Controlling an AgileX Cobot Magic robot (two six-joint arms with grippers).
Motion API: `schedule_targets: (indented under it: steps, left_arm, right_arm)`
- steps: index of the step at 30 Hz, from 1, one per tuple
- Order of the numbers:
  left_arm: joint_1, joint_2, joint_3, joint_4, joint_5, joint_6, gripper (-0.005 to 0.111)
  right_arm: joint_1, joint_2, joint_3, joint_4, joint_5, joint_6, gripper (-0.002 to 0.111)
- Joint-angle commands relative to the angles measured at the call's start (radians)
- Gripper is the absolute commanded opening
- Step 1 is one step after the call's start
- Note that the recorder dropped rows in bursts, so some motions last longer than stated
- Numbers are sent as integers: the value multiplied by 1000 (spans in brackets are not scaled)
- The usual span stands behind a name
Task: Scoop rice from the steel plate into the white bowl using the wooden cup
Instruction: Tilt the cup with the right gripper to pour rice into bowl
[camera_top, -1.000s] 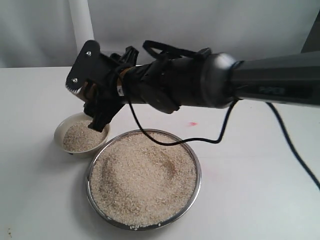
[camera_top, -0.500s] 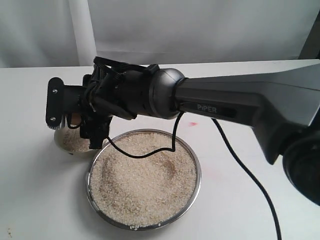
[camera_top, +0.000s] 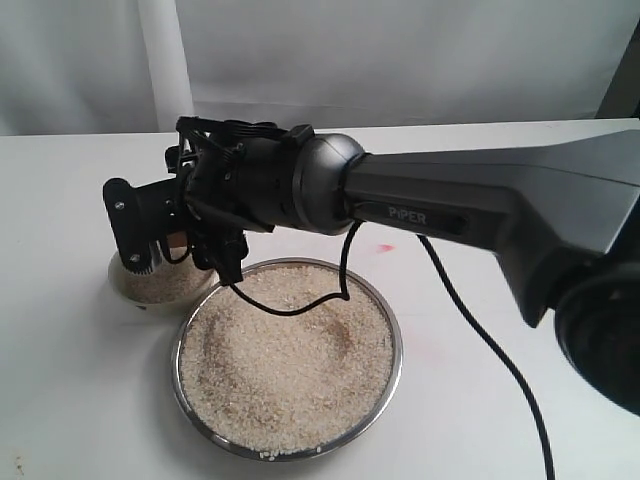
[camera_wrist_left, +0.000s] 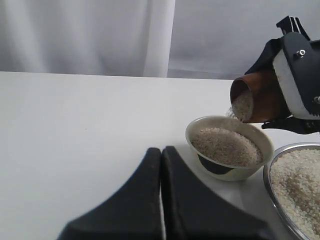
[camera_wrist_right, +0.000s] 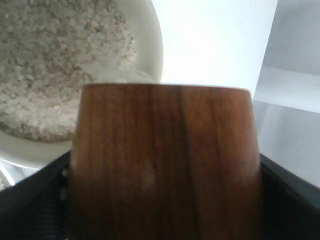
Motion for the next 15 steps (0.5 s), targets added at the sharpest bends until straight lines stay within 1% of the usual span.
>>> schedule_targets:
  steps: [1, 5, 15]
  left_arm:
    - [-4, -3, -3, -5, -5, -6, 0]
    - [-4, -3, -3, -5, -5, -4, 0]
    - [-4, -3, -3, -5, -5, -6, 0]
  right_arm:
    - [0, -4, -9, -60, -9, -55, 0]
    - [0, -4, -9, -144, -7, -57, 0]
    - [25, -4, -9, -222, -5, -91, 0]
